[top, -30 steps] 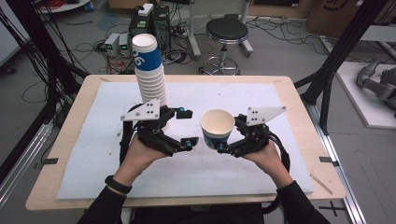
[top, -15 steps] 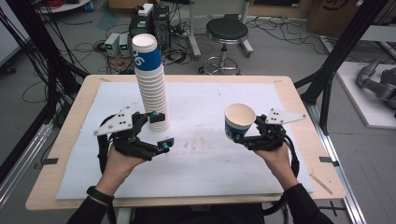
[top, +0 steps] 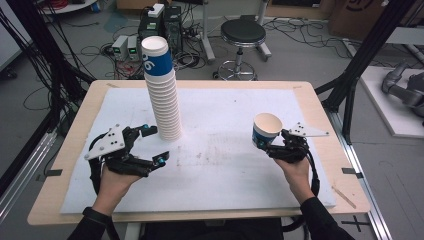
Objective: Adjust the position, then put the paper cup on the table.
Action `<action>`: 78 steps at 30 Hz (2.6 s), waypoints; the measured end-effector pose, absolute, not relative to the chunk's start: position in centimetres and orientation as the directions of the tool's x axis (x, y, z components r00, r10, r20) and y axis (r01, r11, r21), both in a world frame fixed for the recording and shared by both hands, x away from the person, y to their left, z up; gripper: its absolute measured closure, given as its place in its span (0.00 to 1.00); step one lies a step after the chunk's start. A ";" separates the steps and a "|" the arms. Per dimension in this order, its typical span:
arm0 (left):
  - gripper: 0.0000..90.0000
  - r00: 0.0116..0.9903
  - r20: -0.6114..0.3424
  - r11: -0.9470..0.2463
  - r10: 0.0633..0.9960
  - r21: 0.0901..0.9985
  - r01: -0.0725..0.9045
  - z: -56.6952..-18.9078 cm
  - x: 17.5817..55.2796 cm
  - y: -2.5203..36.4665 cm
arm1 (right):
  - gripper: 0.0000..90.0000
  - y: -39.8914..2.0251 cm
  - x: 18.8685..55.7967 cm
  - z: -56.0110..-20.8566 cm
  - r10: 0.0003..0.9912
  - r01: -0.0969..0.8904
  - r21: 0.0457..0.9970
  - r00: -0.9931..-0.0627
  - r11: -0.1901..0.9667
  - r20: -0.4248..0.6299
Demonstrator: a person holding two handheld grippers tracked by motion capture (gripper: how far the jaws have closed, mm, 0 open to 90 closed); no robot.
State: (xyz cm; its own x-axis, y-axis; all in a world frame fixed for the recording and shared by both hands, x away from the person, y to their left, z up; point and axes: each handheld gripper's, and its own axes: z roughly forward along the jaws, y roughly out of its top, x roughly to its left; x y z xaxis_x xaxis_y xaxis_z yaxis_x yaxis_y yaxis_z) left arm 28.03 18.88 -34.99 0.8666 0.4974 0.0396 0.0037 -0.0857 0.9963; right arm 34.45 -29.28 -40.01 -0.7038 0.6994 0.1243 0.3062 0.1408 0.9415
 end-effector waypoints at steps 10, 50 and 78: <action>0.16 0.863 0.059 -0.080 0.502 0.997 -0.021 -35.2 27.6 19.0 | 0.29 -28.9 36.4 -41.9 0.756 0.382 0.912 -0.639 0.151 0.143; 0.16 0.869 0.057 -0.080 0.492 0.997 -0.021 -35.7 27.8 18.8 | 0.29 -28.9 37.6 -43.0 0.796 0.419 0.891 -0.593 0.173 0.124; 0.16 0.865 0.057 -0.089 0.498 0.996 -0.014 -36.1 27.5 19.1 | 0.29 -29.1 38.5 -44.1 0.826 0.475 0.856 -0.552 0.203 0.111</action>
State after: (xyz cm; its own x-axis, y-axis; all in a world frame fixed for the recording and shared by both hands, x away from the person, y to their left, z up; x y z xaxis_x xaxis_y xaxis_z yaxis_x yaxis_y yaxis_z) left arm 27.52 19.11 -36.08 0.8653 0.4980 0.0569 -0.0142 -0.0892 0.9959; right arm 38.48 -29.14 -44.07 -0.5524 0.8262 0.1106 0.4747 0.2027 0.8565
